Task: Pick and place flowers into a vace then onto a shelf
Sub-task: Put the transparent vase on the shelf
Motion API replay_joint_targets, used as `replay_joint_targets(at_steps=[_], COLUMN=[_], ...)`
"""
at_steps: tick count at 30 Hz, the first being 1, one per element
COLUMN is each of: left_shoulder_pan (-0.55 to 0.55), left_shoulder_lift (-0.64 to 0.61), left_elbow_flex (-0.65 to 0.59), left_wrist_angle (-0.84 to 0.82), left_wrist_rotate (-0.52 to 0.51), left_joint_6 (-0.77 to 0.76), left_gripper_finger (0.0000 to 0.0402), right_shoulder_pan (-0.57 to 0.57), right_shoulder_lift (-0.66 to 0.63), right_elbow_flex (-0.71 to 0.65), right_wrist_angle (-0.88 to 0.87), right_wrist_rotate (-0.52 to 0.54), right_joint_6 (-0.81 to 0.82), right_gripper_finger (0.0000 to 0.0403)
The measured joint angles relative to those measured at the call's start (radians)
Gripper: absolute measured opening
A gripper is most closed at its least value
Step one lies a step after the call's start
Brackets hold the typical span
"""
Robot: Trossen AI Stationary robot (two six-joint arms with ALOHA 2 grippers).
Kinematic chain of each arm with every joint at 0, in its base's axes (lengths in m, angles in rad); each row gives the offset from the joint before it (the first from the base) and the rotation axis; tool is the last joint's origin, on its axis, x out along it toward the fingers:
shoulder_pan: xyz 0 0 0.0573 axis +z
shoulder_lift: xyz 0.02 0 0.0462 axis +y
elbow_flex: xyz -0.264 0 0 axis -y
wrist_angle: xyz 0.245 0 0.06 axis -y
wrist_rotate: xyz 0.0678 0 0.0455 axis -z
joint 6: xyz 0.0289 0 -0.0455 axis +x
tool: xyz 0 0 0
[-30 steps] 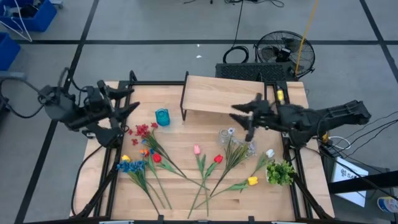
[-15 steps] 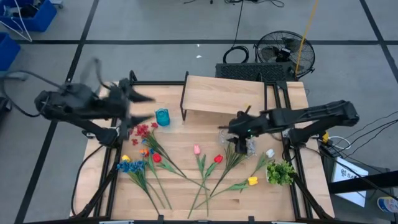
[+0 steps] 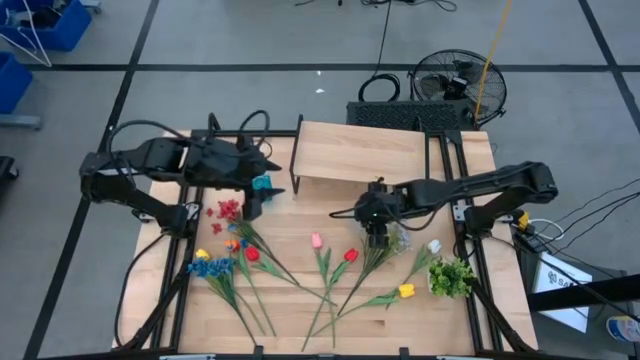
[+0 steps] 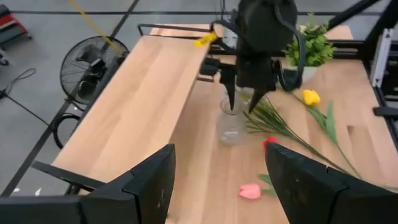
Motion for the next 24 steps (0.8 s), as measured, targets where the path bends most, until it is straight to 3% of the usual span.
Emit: replay_joint_targets(at_steps=[5, 12, 18, 24], left_shoulder_pan=[0.024, 0.048, 0.059, 0.06], left_shoulder_lift=[0.005, -0.002, -0.002, -0.002], left_elbow_flex=[0.0, 0.0, 0.0, 0.0], left_wrist_angle=[0.0, -0.001, -0.003, -0.003], left_wrist_rotate=[0.002, -0.002, -0.002, -0.005], left_joint_6=[0.001, 0.001, 0.003, 0.002], left_gripper_finger=[0.0255, 0.0255, 0.0255, 0.0255], right_shoulder_pan=[-0.015, -0.02, -0.02, -0.005], right_shoulder_lift=[0.038, 0.025, -0.034, -0.146], right_elbow_flex=[0.003, 0.002, 0.007, 0.13], right_wrist_angle=[0.017, 0.027, -0.007, -0.026], right_wrist_rotate=[0.002, 0.021, -0.017, 0.005], right_joint_6=[-0.028, -0.03, -0.016, -0.012], right_gripper_finger=[0.014, 0.0038, 0.0033, 0.0033])
